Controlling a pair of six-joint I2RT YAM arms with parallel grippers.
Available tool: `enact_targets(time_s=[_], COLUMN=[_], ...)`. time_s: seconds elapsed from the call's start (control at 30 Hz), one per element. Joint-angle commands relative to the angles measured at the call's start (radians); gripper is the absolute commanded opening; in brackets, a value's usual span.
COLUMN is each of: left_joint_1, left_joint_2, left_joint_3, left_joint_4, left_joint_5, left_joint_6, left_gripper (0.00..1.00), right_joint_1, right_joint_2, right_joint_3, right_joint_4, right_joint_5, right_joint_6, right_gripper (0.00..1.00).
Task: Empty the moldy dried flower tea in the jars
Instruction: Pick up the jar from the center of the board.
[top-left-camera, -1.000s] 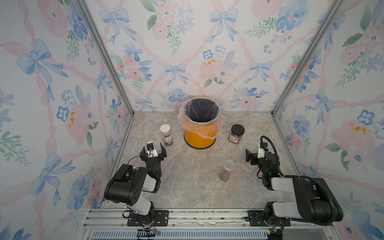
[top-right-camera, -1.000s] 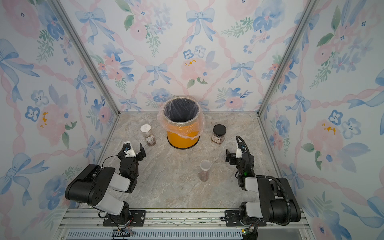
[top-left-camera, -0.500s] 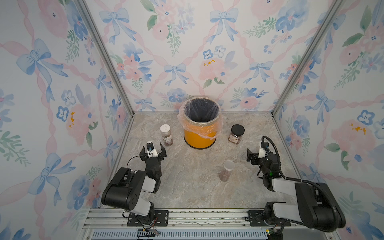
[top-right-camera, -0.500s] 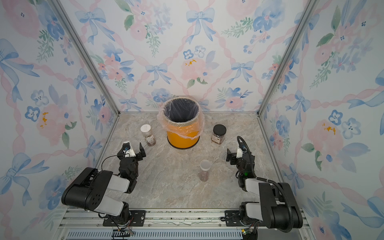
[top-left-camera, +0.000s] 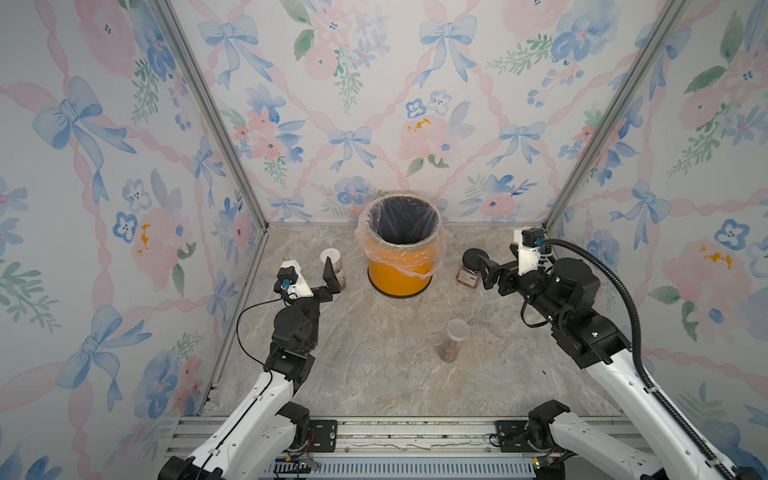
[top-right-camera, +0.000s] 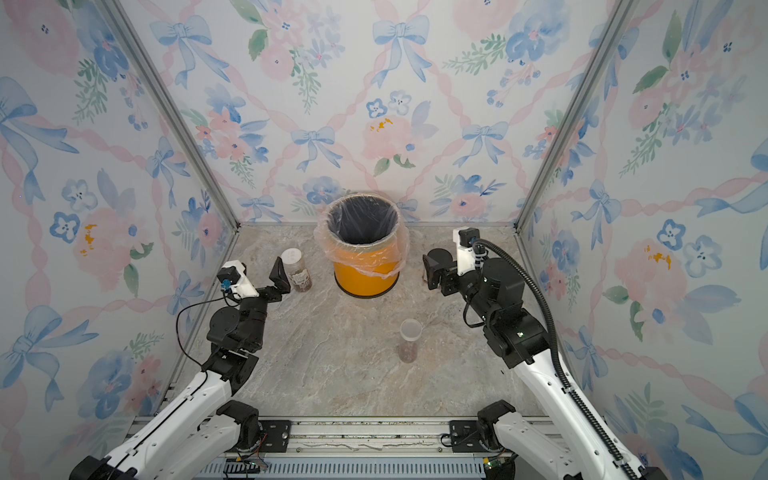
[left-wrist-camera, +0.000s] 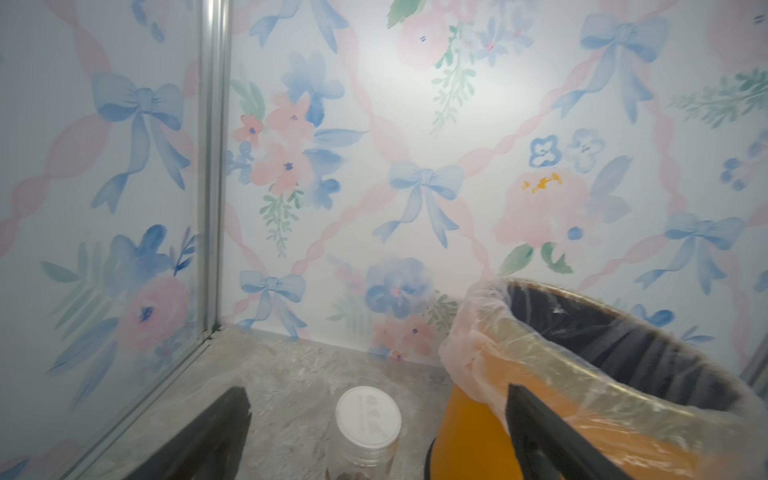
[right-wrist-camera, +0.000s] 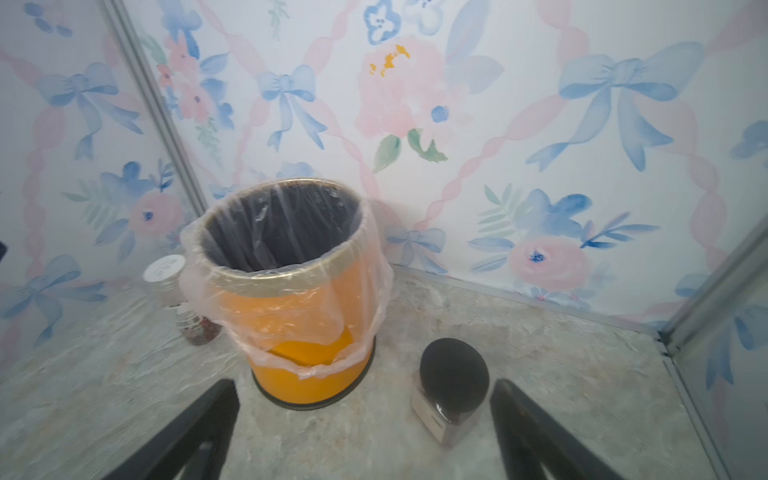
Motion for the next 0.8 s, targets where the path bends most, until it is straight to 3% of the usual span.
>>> enact_targets(time_s=[0.0,0.13,0.23,0.43,0.77], left_joint_1=[-0.020,-0.093,-0.165,-0.265,-0.297], left_joint_2=[-0.045,-0.034,-0.006,0.065,0.076], left_joint_3=[0.031,0.064,0.054,0.049,0.037], left_joint_4=[-0.214,-0.323,-0.331,-0.332,-0.332], left_joint_5=[0.297,0.361,0.358,0.334,0.329], left_joint_6=[-0.107,-0.121,-0.118,-0.117,-0.113], left_gripper=[0.98,0.98,0.98,0.98,0.98], right_joint_1=[0.117,0.273,0.342,0.346,0.320], right_joint_2=[0.086,0.209,0.276,0.358,0.477], right_joint_3=[0.135,0.284,0.298,0.251,0.222], right_joint_4=[-0.508,-0.812,-0.905,-0.925,-0.868], right_joint_5=[0.046,0.098,0.098,0.063,0.001], right_joint_6=[-0.013,0.013,0.040,0.058,0.045], right_gripper=[0.97,0.97,0.97,0.98,0.99])
